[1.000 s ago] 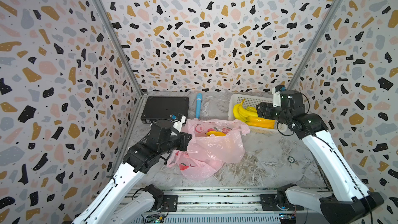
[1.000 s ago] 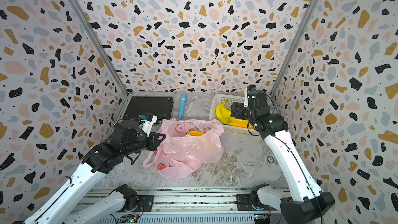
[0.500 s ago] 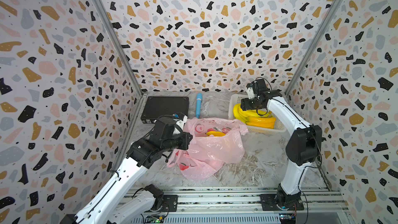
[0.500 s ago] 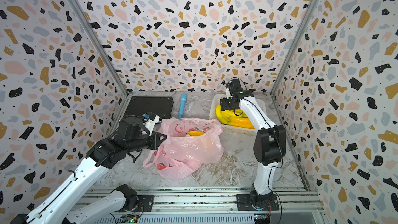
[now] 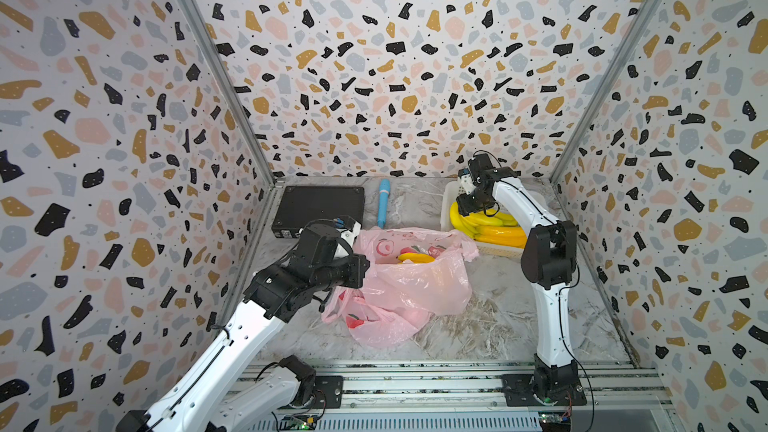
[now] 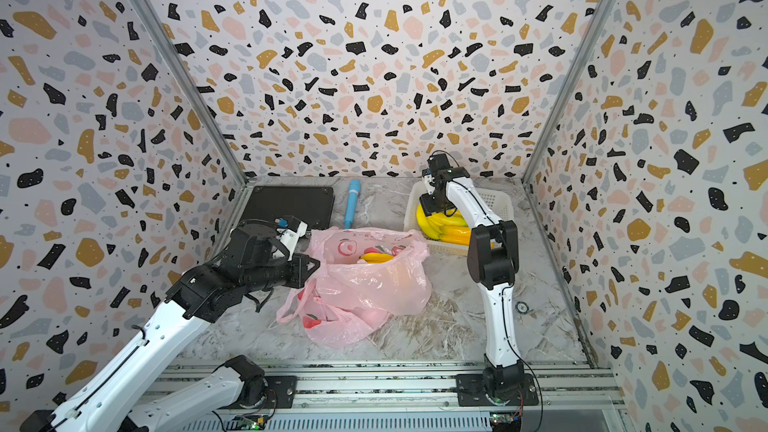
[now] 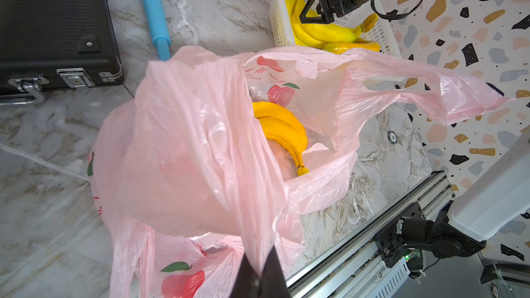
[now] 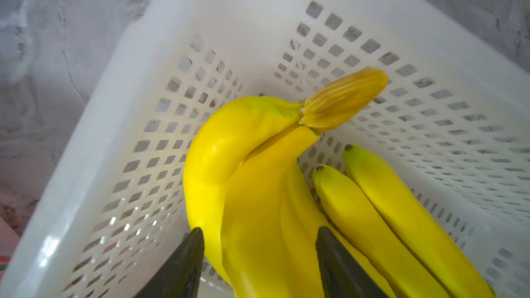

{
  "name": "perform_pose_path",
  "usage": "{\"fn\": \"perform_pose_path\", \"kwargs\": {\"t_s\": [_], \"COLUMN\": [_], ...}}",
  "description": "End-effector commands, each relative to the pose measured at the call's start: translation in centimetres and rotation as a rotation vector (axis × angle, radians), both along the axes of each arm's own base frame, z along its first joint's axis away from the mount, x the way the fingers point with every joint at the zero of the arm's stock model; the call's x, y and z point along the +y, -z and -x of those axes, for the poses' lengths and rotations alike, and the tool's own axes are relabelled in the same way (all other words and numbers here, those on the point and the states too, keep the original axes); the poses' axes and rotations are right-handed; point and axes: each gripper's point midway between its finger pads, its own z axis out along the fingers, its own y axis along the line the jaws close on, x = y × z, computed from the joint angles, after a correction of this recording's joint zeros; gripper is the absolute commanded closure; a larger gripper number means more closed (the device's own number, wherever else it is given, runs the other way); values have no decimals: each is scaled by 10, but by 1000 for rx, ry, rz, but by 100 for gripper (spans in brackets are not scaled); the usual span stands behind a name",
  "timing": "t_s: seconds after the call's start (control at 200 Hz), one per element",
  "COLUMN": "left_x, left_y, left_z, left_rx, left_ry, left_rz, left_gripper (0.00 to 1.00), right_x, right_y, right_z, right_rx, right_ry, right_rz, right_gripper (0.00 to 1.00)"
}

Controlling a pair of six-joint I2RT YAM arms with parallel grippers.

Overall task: Place the banana into a plastic bag & tie a knot
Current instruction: Pick up the banana from the basket.

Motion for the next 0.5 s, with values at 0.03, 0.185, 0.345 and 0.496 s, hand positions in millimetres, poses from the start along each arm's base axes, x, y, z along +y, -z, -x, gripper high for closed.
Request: {"fn": "perform_pose_path", "kwargs": {"t_s": [0.03,0.185,0.345,0.496], "left_x": [4,5,7,8], "left_y": [-15,-12,-13,-13], "left_z": [-5,-4,-3,-2], "left_rx": [-44,-35,-38,-40], "left_ry": [-21,-26,-32,-34], "left_rz": [0,-4,-4,-4], "left_gripper": [100,100,100,100], "right_x": [-3,-1,-2,-5], "right_y": [-4,-6,-18,-45], "right_z": [2,-2,-4,-4], "right_rx": [15,4,-30,-90], "right_ry": [-21,-27,-26,-5], "right_rz": [31,27,41,42], "right_gripper": [44,56,68,79]}}
